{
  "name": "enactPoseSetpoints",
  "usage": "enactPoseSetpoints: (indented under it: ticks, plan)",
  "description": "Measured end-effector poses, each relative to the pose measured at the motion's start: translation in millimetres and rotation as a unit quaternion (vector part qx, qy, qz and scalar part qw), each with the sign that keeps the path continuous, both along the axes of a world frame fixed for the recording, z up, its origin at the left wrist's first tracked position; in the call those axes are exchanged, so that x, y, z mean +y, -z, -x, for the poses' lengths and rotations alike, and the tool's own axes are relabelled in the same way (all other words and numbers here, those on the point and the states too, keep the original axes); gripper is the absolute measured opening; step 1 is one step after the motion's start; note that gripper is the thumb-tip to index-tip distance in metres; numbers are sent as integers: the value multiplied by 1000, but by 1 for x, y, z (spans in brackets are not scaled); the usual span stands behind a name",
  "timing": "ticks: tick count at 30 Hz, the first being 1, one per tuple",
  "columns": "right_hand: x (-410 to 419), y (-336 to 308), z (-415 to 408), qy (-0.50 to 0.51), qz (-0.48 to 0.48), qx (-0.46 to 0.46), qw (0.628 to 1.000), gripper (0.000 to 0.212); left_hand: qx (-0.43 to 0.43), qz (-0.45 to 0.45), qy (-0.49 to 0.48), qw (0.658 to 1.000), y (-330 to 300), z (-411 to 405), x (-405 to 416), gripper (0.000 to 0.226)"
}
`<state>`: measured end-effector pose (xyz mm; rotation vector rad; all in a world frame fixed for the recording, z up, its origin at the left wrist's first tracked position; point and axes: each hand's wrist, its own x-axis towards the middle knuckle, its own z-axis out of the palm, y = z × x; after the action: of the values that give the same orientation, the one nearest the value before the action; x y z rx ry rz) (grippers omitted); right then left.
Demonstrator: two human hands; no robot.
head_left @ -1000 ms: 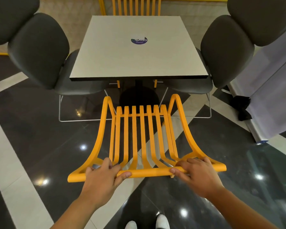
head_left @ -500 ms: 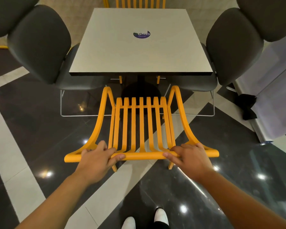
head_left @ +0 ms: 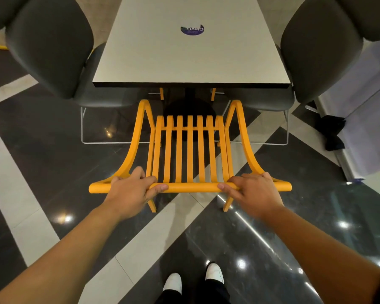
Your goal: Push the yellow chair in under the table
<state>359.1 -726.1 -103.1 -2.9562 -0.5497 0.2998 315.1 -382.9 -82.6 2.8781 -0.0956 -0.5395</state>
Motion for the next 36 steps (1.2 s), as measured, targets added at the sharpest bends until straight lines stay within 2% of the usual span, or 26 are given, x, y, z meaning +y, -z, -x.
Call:
enactPoseSetpoints:
  ticks: [6, 16, 26, 32, 36]
  plan:
    - [1, 1, -8, -1, -2, -2, 1000, 86, 24, 1, -5, 1000, -5, -7, -2, 70]
    - [2, 5, -8, 6, 1, -1, 1000, 92, 20, -1, 0, 1000, -4, -6, 1, 69]
    - [13, 4, -4, 15, 9, -1, 1000, 89, 14, 9, 4, 1000, 6, -10, 16, 63]
    - [20, 4, 3, 16, 5, -1, 1000, 97, 19, 11, 6, 1000, 9, -9, 28, 59]
    - [15, 7, 1, 11, -10, -7, 1000, 93, 17, 10, 4, 1000, 9, -8, 23, 59]
